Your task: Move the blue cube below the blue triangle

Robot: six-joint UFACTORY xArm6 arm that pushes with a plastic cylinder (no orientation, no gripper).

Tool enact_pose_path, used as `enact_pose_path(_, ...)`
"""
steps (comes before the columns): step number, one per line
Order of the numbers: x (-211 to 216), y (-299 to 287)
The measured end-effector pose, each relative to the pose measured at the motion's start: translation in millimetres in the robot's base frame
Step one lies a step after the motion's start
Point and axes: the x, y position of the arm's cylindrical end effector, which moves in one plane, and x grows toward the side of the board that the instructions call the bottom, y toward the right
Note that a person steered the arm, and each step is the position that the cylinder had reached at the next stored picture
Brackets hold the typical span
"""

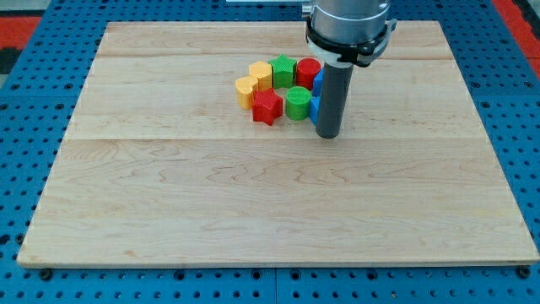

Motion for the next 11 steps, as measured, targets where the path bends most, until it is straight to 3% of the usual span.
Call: enact_pose_path(11, -59.5, 41.1)
